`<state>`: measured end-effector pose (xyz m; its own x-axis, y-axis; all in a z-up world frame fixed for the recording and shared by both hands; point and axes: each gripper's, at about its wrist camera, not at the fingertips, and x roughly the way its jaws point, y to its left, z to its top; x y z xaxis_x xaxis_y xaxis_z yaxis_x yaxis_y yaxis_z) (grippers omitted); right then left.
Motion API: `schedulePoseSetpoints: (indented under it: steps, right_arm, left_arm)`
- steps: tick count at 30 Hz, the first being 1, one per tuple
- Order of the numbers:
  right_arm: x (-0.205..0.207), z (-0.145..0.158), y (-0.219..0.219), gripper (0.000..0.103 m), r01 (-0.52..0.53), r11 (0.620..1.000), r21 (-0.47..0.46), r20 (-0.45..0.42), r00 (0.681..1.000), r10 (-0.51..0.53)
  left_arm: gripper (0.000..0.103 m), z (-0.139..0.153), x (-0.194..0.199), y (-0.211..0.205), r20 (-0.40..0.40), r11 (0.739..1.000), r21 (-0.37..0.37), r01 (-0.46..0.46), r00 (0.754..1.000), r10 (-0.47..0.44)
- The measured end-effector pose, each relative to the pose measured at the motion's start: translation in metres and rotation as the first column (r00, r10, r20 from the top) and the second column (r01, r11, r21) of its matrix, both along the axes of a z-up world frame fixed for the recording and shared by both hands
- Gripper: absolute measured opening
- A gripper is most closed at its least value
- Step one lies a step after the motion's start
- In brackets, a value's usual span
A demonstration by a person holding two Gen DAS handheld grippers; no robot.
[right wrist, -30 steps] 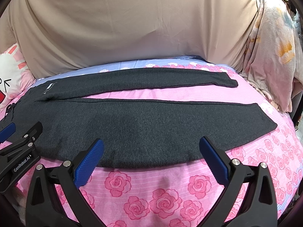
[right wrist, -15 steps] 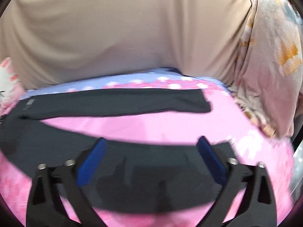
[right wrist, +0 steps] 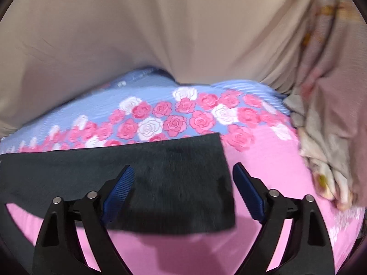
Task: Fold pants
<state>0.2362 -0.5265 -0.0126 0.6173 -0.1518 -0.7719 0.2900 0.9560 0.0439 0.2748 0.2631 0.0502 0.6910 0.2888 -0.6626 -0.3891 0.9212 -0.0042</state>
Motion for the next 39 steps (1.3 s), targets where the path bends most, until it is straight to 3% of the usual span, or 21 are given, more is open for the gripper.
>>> schedulePoseSetpoints:
  steps: [5,8,10,11,12,14,20,27,30,33,34,35,37,39]
  right_arm:
    - [0.028,-0.022,-0.002,0.097,0.007,1.0,-0.012,-0.045,0.999,-0.007]
    - [0.03,-0.022,-0.004,0.094,0.0,1.0,0.016,-0.03,1.0,0.0]
    - [0.029,-0.021,-0.001,0.08,-0.013,1.0,0.017,-0.019,1.0,0.013]
    - [0.028,-0.019,0.001,0.067,-0.019,1.0,0.014,-0.017,1.0,0.019]
    - [0.026,-0.016,0.003,0.037,-0.034,0.999,0.036,-0.008,0.999,0.034]
    - [0.021,-0.009,0.007,0.005,-0.036,0.998,0.05,0.01,0.999,0.036]
    - [-0.028,0.027,0.025,0.005,-0.047,0.999,0.009,0.114,0.992,0.045]
    - [-0.131,0.063,0.043,0.005,-0.117,0.993,-0.017,0.23,0.966,0.118]
    - [-0.171,0.055,0.05,0.005,-0.128,0.991,-0.039,0.223,0.966,0.134]
    - [-0.202,0.034,0.049,0.007,-0.13,0.991,-0.012,0.177,0.976,0.13]
    - [-0.209,0.029,0.047,0.01,-0.123,0.992,0.006,0.161,0.98,0.121]
    - [-0.216,0.023,0.046,0.014,-0.105,0.994,0.015,0.148,0.984,0.102]
    - [-0.234,0.02,0.046,0.032,-0.073,0.997,0.026,0.148,0.987,0.069]
    - [-0.256,0.028,0.052,0.072,-0.047,0.998,0.032,0.193,0.98,0.04]
  left_arm:
    - [0.09,-0.044,0.069,0.041,-0.166,0.99,-0.124,-0.062,0.985,0.041]
    - [0.09,-0.074,0.092,0.062,-0.241,0.978,-0.154,-0.14,0.965,0.1]
    - [0.078,-0.075,0.097,0.063,-0.225,0.982,-0.117,-0.151,0.967,0.122]
    - [0.059,-0.072,0.099,0.062,-0.218,0.984,-0.104,-0.146,0.969,0.121]
    - [0.039,-0.069,0.098,0.06,-0.216,0.986,-0.097,-0.134,0.97,0.111]
    - [0.025,-0.062,0.094,0.057,-0.208,0.988,-0.116,-0.102,0.975,0.076]
    - [0.023,0.001,0.019,0.056,-0.019,0.99,-0.135,-0.025,1.0,0.022]
    - [0.022,0.062,-0.107,0.055,0.116,0.985,-0.152,0.084,0.991,-0.067]
    - [0.022,0.056,-0.154,0.052,0.109,0.988,-0.131,0.08,0.992,-0.066]
    - [0.025,0.029,-0.189,0.062,0.035,0.988,-0.142,0.06,0.998,-0.056]
    - [0.034,0.016,-0.199,0.066,0.01,0.984,-0.17,0.057,0.998,-0.056]
    - [0.038,0.008,-0.209,0.07,0.005,0.978,-0.202,0.049,0.999,-0.049]
    - [0.04,-0.003,-0.23,0.076,0.026,0.962,-0.272,0.023,1.0,-0.017]
    - [0.057,-0.003,-0.245,0.078,0.069,0.935,-0.354,0.035,0.998,-0.011]
